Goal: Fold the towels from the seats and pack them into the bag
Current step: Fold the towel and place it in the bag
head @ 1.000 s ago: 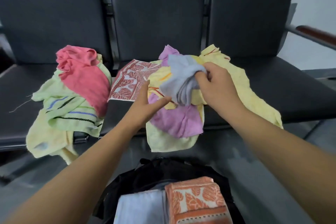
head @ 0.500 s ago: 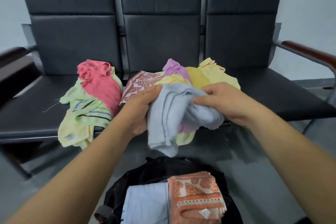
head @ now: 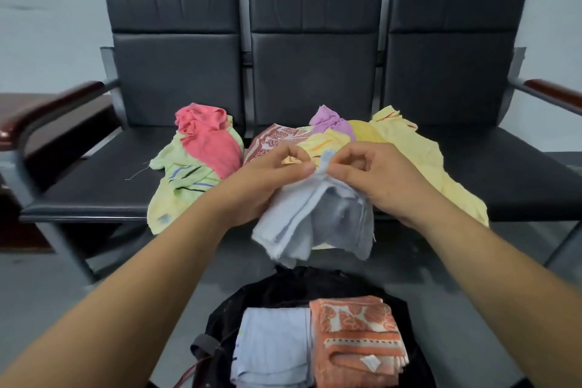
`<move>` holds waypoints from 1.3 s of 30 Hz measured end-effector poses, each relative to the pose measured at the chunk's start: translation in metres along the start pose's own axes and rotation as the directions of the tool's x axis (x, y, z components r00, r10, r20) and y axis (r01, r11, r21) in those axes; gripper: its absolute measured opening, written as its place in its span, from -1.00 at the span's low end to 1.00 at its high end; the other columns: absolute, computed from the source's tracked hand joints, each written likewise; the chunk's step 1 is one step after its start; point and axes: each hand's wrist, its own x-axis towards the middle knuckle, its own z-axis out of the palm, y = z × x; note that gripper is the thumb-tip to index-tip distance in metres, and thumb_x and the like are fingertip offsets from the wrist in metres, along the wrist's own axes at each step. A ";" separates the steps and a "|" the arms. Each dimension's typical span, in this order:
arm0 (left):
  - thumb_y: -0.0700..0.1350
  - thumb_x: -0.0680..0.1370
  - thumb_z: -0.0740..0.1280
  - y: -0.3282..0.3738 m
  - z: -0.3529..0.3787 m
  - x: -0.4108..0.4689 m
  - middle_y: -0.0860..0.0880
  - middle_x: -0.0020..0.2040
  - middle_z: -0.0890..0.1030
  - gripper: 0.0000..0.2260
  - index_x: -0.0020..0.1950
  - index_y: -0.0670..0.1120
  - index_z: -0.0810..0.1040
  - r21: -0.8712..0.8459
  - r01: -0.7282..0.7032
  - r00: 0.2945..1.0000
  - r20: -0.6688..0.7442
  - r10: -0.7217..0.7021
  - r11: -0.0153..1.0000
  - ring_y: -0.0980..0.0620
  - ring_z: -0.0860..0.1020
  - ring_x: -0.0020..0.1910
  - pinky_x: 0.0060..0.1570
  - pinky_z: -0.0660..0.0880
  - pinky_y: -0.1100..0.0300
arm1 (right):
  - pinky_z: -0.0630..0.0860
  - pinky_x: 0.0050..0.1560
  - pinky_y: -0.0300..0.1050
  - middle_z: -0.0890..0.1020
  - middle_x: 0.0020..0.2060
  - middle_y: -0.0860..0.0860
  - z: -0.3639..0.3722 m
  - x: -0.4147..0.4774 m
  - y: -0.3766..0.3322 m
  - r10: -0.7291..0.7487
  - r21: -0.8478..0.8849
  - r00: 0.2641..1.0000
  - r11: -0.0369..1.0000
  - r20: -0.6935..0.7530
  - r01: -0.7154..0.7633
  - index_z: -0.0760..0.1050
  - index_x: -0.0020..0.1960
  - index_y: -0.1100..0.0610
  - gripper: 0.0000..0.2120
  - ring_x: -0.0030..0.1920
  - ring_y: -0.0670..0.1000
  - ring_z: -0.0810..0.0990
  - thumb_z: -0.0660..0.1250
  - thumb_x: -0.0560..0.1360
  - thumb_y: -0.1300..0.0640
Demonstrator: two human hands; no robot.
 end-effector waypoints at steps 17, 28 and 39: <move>-0.01 0.55 0.34 0.034 0.016 -0.030 -0.11 -0.29 0.61 -0.73 -0.19 -0.20 0.63 0.706 -0.238 0.863 -0.161 0.478 0.667 0.15 0.45 -0.27 -0.23 0.39 0.15 | 0.48 -0.11 -0.14 0.64 -0.15 0.05 0.002 -0.027 -0.048 -0.017 -0.125 0.996 0.992 0.087 0.028 0.56 0.04 0.04 -0.85 -0.19 -0.06 0.55 0.44 0.55 0.00; 0.21 0.33 0.47 0.146 0.010 -0.052 0.01 0.07 0.63 -0.49 0.18 0.02 0.49 0.501 -0.311 0.890 -0.145 0.432 0.808 0.09 0.62 0.03 0.00 0.55 0.18 | 0.52 0.03 0.09 0.63 -0.06 0.29 -0.026 0.016 -0.181 0.040 0.347 0.999 0.937 0.034 -0.049 0.58 0.05 0.42 -0.74 -0.05 0.18 0.62 0.30 0.61 0.19; 0.01 0.58 0.36 0.225 -0.026 -0.092 -0.14 -0.10 0.67 -0.73 0.04 -0.20 0.62 0.342 -0.424 0.800 -0.293 0.524 0.839 -0.05 0.62 -0.14 -0.13 0.55 0.11 | 0.64 -0.10 -0.06 0.68 -0.11 0.19 -0.043 0.054 -0.256 -0.090 0.409 0.996 0.909 -0.007 0.085 0.56 0.05 0.32 -0.88 -0.16 0.08 0.68 0.39 0.57 0.27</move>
